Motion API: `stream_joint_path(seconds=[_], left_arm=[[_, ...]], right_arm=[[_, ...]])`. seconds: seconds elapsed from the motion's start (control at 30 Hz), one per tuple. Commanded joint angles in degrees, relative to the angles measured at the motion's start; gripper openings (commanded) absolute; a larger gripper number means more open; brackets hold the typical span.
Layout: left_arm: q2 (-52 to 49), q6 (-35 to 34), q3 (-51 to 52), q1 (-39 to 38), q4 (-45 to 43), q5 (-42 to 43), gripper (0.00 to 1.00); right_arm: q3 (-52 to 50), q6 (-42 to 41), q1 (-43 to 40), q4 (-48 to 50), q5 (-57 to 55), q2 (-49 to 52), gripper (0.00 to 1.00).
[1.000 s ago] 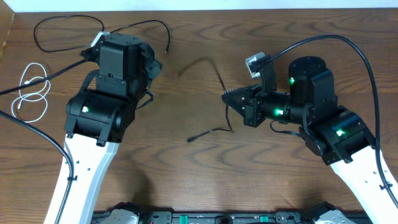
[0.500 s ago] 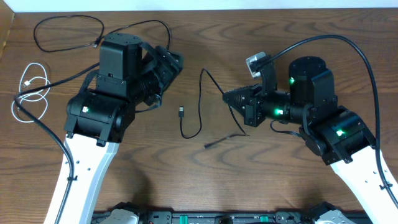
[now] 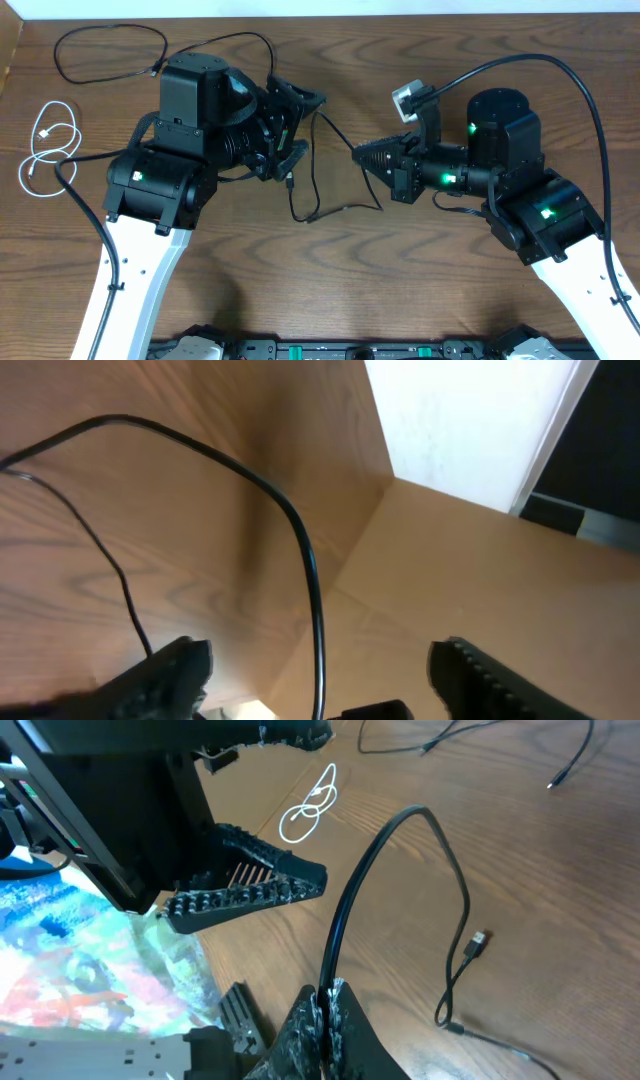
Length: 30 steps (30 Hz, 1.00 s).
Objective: Untangle cables
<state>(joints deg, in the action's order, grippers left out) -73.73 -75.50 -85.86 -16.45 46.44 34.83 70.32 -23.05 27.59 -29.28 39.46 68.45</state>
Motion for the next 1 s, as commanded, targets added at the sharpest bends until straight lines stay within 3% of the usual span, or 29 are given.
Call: stream_joint_path(seconds=[0.0, 0.07, 0.47, 0.6, 0.7, 0.97], left_arm=[[-0.1, -1.6, -1.0, 0.0, -0.2, 2.8, 0.64], [-0.1, -1.6, -1.0, 0.0, -0.2, 3.0, 0.60], [-0.1, -1.5, -1.0, 0.0, -0.2, 3.2, 0.59], [-0.1, -1.6, -1.0, 0.0, -0.2, 4.0, 0.53], [-0.1, -1.6, -1.0, 0.0, -0.2, 5.3, 0.39], [-0.1, -1.8, -1.0, 0.0, -0.2, 7.3, 0.39]], right_arm=[[0.4, 0.0, 0.6, 0.3, 1.6, -0.3, 0.01], [0.4, 0.4, 1.2, 0.8, 1.6, 0.2, 0.01], [0.4, -0.6, 1.9, 6.3, 3.6, 1.3, 0.01], [0.4, -0.6, 2.1, 6.4, 3.6, 1.3, 0.01], [0.4, -0.7, 2.5, 6.4, 3.6, 1.3, 0.01], [0.4, -0.1, 2.5, 7.6, 6.2, 1.3, 0.01]])
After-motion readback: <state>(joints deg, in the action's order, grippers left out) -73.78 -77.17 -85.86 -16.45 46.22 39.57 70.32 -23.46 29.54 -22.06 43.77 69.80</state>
